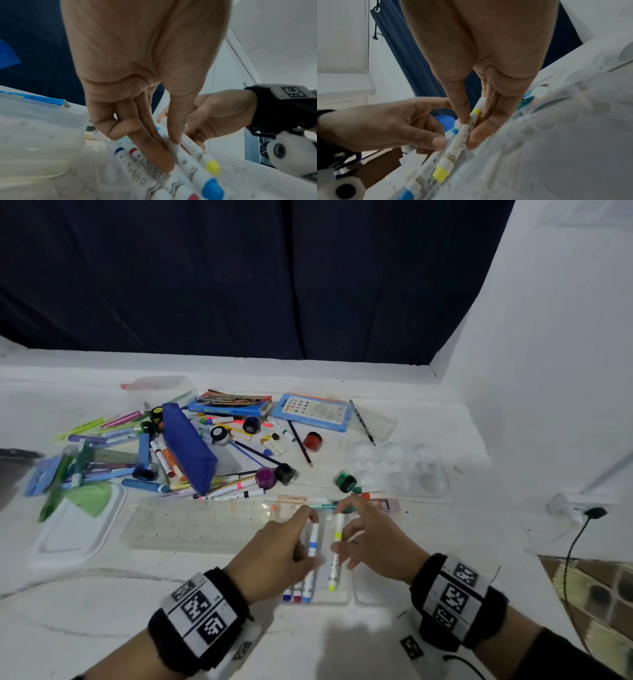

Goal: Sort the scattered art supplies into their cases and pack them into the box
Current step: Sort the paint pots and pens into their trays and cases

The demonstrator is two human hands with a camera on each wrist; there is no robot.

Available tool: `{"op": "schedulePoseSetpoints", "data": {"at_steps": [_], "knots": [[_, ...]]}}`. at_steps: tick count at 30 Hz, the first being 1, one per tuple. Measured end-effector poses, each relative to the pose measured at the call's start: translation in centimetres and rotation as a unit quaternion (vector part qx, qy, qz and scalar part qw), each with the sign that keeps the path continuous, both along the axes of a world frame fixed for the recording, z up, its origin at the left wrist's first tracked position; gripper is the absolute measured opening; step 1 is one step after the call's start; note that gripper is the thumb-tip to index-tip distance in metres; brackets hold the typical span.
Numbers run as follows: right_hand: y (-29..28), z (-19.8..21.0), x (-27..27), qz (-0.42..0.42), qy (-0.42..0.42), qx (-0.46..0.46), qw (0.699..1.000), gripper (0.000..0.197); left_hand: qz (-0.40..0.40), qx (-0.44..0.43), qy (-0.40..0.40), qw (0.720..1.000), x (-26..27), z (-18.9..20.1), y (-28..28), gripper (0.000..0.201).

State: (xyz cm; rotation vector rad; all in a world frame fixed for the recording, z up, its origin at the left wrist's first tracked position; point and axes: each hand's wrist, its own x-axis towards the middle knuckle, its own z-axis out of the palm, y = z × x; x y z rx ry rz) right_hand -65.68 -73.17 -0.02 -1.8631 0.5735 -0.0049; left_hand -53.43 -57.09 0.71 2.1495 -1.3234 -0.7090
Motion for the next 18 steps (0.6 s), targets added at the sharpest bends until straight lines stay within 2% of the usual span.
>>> {"op": "schedulePoseSetpoints", "data": {"at_steps": [8, 12, 18], "knots": [[0.6, 0.3, 0.6, 0.016, 0.011, 0.002, 1.0, 0.047, 0.003, 0.058, -0.113, 0.992, -0.3, 0.0, -0.2, 0.054], [0.9, 0.4, 0.8, 0.041, 0.024, 0.002, 0.999, 0.048, -0.02, 0.091, -0.202, 0.975, 0.1, 0.4, 0.9, 0.057], [1.6, 0.4, 1.2, 0.086, 0.045, -0.063, 0.993, 0.063, -0.102, 0.037, -0.286, 0.952, 0.1, -0.9, 2.6, 0.061]]}}
